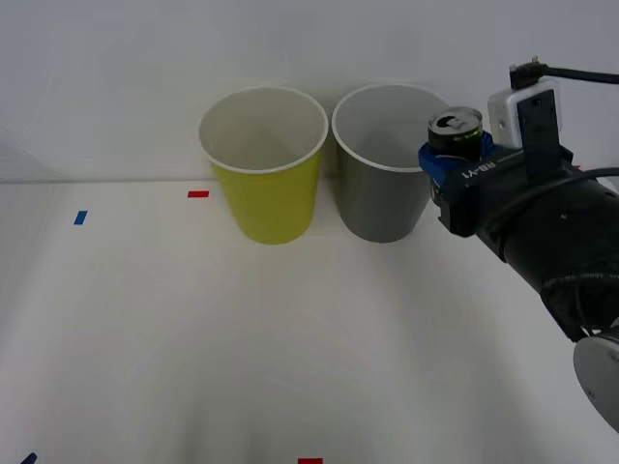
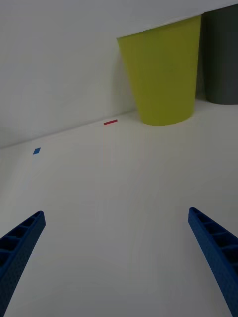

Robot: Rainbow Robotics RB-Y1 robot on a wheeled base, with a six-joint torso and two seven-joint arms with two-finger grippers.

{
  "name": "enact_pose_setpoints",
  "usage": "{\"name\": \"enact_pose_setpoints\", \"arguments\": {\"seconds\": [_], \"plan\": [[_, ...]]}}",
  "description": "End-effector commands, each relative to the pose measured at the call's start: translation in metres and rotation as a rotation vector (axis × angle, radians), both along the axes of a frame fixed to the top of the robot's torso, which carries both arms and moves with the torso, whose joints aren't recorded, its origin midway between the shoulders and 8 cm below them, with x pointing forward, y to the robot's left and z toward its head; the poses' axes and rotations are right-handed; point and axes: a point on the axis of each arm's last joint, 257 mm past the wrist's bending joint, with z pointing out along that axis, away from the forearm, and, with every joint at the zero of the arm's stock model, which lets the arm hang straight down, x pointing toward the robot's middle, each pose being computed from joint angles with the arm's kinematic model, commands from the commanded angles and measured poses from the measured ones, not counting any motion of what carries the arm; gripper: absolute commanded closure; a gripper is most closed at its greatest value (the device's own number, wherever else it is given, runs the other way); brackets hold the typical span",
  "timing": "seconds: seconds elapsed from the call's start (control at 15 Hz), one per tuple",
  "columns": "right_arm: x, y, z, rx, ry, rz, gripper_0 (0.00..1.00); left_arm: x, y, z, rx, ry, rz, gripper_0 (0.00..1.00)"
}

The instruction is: Put cans in the gray bin and PET bottles in the light green bin.

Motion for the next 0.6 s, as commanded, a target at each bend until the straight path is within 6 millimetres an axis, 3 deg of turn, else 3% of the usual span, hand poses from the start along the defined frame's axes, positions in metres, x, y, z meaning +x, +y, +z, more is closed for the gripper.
{"name": "enact_pose_setpoints", "arguments": {"seconds": [0.07,0.27,0.6], "plan": [[0.031,0.008,0.022,0.027,-0.017,0.014,0.94,0.0,0.0,0.0,0.0,0.0,0.0,0.0],[0.062,0.015,0.042,0.119,-0.017,0.046,0.94,0.0,0.0,0.0,0.0,0.0,0.0,0.0],[0.112,0.011,0.052,0.18,-0.081,0.037,0.94,0.0,0.0,0.0,0.0,0.0,0.0,0.0]]}}
